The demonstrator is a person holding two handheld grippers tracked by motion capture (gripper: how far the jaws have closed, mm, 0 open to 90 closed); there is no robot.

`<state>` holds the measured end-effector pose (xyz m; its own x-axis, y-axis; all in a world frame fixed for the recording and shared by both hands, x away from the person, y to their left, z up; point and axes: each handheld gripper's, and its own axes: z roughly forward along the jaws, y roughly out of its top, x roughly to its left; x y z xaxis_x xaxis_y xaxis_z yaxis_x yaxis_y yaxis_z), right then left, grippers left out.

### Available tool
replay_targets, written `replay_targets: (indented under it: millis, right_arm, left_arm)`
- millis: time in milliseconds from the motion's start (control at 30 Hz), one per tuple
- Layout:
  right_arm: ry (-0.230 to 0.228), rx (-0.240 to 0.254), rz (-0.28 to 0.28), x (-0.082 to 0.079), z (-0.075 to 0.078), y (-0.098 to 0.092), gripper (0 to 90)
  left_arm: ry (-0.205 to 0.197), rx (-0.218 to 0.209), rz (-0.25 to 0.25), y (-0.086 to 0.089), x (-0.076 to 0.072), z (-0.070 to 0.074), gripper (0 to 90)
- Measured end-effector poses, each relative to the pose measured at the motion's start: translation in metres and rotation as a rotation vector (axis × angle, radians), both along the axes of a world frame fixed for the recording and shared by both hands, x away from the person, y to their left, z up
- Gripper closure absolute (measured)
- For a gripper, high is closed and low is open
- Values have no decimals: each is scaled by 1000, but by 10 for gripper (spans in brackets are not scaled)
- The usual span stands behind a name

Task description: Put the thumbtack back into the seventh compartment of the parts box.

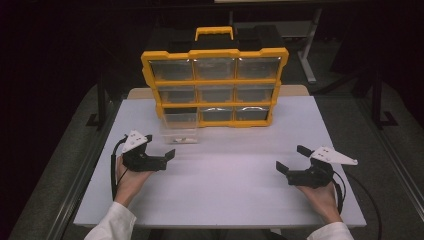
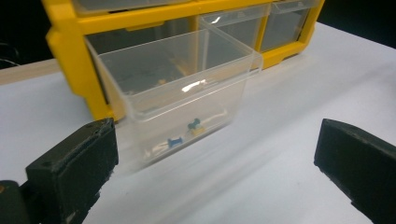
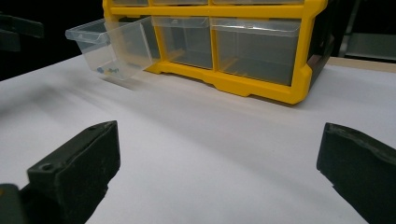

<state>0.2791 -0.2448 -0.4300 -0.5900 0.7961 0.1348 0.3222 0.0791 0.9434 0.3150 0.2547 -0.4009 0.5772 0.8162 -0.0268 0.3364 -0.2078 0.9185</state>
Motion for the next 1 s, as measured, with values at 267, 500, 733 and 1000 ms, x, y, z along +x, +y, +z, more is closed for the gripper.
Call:
replay_targets:
  millis: [267,500,733,1000]
  right_arm:
    - [0,0,-1,0,0,0,0]
    - [-4,2,-3,-1,0,0,0]
    - [-2,4,2,0,0,-1,0]
    - [0,6,-6,0,0,-1,0]
  left_arm:
    - [-32,-58,45,18,-14,-2,0]
    - [-76,-102,93,29,-27,-5,0]
    - [-61,-147,91,44,-37,-15,0]
    - [-93,-208,128,56,-42,-13,0]
